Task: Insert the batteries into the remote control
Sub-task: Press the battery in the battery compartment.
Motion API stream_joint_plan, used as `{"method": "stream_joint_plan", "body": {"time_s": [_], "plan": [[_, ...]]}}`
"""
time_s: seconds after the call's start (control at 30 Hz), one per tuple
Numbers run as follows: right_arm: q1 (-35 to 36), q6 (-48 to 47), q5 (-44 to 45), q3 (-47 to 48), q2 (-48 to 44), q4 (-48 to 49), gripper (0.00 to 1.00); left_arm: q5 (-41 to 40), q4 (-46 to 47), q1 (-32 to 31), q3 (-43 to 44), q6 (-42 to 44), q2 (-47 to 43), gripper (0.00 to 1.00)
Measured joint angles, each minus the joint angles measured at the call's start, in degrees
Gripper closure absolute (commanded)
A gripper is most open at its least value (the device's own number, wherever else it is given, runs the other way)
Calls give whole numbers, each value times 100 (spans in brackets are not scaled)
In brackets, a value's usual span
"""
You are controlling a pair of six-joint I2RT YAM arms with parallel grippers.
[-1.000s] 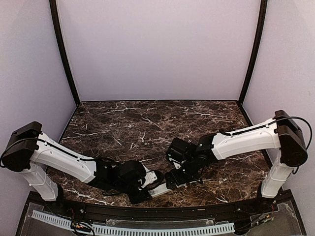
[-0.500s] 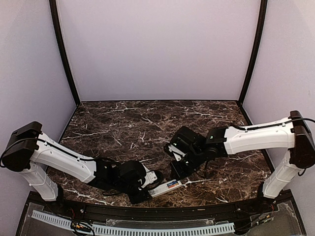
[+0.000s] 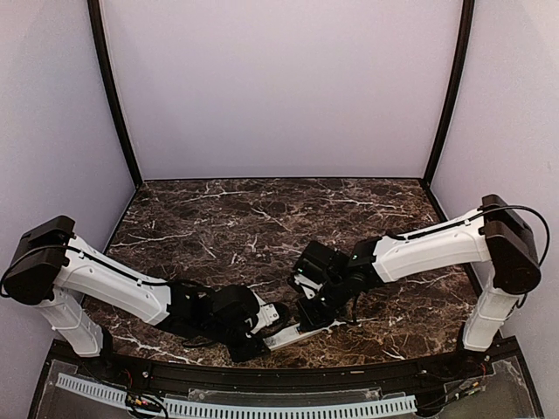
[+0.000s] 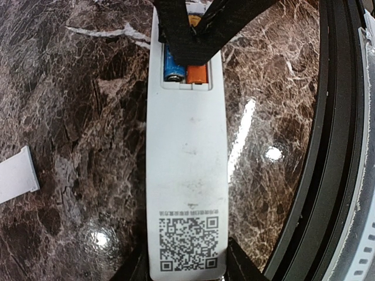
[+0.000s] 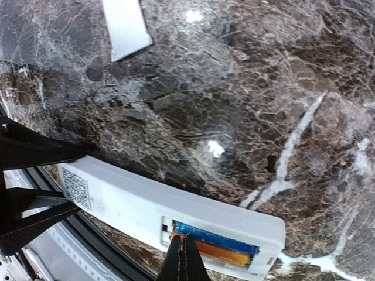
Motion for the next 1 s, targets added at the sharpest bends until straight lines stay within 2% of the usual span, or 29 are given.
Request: {"method": "stream_joint_plan", "body": {"time_s": [0.33, 0.57, 0.8, 1.0], "plan": [[-68, 120, -111, -243, -28, 455, 100, 0, 2, 0, 0, 0, 0, 60], [-68, -11, -42, -2, -96, -2, 100, 0, -4, 0, 0, 13, -9, 58], [-76, -107, 24, 398, -546, -125, 100, -48, -319, 0, -37, 125, -332, 57], [-90, -39, 20, 232, -507, -92, 100, -68, -374, 0, -39, 166, -496, 56]]}}
